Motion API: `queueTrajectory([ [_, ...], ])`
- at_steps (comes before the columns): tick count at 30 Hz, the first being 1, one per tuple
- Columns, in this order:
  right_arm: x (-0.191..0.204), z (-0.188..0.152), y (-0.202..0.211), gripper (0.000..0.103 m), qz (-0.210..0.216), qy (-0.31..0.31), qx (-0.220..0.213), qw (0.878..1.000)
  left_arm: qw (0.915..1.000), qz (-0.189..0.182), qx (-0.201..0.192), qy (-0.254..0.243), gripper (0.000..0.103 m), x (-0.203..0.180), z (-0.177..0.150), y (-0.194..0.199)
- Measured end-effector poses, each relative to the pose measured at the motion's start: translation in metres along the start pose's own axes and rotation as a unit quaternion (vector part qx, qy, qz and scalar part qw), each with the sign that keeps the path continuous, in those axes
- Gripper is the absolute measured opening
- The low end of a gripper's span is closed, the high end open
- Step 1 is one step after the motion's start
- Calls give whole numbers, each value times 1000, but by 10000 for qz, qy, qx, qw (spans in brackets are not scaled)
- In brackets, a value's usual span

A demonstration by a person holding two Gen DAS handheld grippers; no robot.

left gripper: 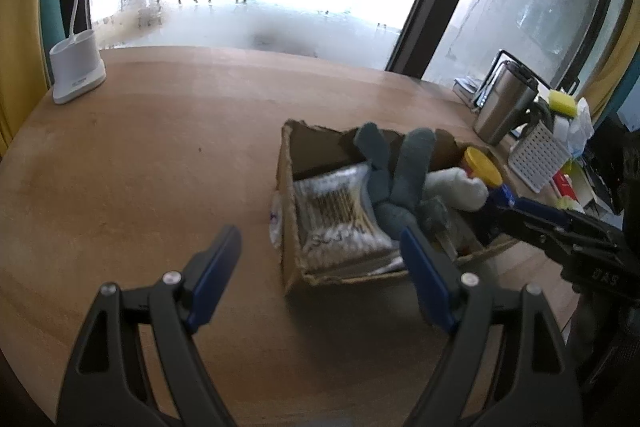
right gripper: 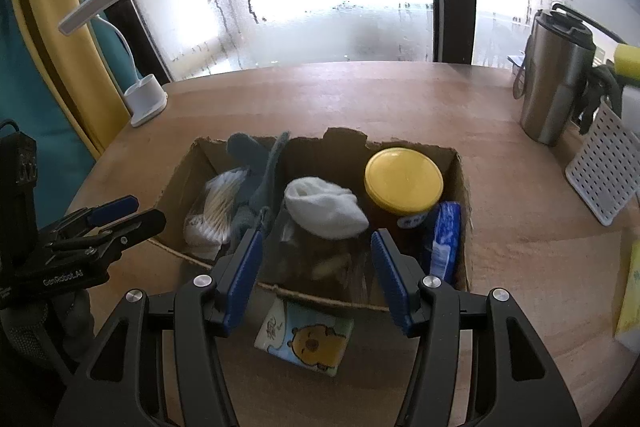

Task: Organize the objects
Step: 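Open both tools and withdraw them from the box, then grasp the yellow-chick tissue pack on the table with the right tool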

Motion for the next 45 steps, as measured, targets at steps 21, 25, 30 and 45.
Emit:
queueTrajectory([
  [21,0,-29,13,60,-34,-26,60,10000,9999,-46,33,-94,83,-13,-23,14],
  [25,1,-35,12,61,-84,0,97,9999,9999,-73,55,-80,83,-13,-28,13],
  [30,1,-40,10,72,-112,-29,118,9999,9999,-99,87,-83,83,-13,-34,13],
  [45,14,-56,-13,72,-137,39,441,9989,9998,-121,172,16,92,6,-52,7],
])
Point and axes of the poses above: each gripper's, at about its wrist camera, not at the fingertips, and y roughly against the way its jaws point, x to its left, z to its top, the point moved 2 cm from there along -y, roughly the way its jaws point, and after that the axes turned 8 degrees about -z, right-handed, at the moved point
